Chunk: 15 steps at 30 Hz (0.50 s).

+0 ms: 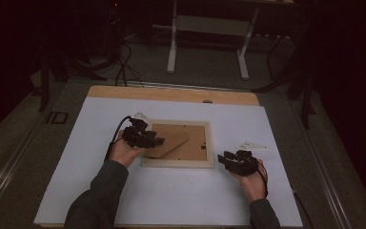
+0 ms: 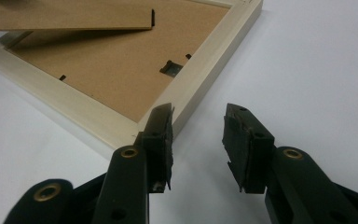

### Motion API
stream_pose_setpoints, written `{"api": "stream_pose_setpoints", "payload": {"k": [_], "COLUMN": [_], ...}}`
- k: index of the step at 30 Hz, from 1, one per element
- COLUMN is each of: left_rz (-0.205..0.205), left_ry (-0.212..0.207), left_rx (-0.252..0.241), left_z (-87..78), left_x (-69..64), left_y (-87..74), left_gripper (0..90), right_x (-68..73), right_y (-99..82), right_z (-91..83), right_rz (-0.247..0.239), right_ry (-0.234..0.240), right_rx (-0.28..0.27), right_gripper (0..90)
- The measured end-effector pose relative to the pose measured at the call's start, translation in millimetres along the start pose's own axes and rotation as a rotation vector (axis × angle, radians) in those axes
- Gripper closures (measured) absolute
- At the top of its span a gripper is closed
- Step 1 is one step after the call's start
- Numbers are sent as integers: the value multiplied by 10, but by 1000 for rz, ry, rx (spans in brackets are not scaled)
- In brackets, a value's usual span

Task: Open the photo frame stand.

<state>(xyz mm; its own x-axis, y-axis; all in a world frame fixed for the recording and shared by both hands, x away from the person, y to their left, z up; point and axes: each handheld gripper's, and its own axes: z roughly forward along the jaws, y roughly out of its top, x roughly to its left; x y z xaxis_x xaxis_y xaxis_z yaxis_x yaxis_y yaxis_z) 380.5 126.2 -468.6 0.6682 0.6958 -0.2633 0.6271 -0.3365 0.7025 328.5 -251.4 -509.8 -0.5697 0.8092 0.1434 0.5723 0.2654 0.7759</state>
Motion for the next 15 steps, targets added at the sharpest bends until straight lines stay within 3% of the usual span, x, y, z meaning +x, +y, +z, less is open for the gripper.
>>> {"api": "stream_pose_setpoints", "payload": {"k": [4, 15], "left_rz": [16, -20], "left_ry": [-3, -42], "left_rx": [23, 64], "left_z": [57, 243], "left_x": [17, 119], "left_y": [25, 58], "left_gripper": [464, 390], "right_x": [-3, -9], "right_y": [-2, -6], "right_z": [1, -1], "right_rz": [3, 7], "right_ry": [0, 3], "right_rx": [0, 0], "right_gripper": [616, 613]}}
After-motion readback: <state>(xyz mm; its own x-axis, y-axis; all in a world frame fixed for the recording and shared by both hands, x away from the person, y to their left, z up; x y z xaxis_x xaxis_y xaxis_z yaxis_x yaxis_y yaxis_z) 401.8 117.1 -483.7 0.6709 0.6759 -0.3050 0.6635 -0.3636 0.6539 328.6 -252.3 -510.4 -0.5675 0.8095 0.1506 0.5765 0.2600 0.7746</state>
